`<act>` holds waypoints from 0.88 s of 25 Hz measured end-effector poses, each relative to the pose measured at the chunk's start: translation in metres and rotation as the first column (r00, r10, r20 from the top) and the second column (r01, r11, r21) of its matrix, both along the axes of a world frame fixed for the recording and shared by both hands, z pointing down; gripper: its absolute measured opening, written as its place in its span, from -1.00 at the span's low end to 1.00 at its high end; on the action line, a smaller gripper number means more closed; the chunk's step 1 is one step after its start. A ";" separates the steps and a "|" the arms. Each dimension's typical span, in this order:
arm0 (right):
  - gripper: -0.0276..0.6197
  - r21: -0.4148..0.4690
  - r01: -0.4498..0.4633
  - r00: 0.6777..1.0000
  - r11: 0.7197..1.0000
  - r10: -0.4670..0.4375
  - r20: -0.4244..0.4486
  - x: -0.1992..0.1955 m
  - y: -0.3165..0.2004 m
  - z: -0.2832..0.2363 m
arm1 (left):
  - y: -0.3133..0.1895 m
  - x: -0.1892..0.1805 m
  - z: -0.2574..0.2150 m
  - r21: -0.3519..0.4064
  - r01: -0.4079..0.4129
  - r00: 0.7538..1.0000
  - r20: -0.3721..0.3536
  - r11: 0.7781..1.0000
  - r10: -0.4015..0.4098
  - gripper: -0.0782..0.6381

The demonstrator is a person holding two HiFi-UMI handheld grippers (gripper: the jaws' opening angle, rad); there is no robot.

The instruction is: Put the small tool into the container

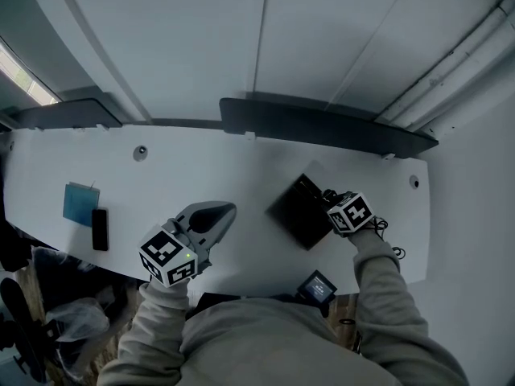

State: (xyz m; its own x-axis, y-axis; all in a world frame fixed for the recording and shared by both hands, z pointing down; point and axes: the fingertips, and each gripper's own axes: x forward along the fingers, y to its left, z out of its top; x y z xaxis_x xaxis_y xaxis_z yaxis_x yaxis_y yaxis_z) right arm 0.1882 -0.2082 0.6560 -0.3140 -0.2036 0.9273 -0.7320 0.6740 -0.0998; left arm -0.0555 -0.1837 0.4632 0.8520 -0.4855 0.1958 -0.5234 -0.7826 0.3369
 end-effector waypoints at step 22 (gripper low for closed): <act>-0.85 -0.047 0.033 0.998 0.998 -0.035 -0.043 -0.006 0.001 0.029 | 0.004 -0.018 0.001 -0.001 0.035 0.999 -0.004 0.999 -0.035 -0.78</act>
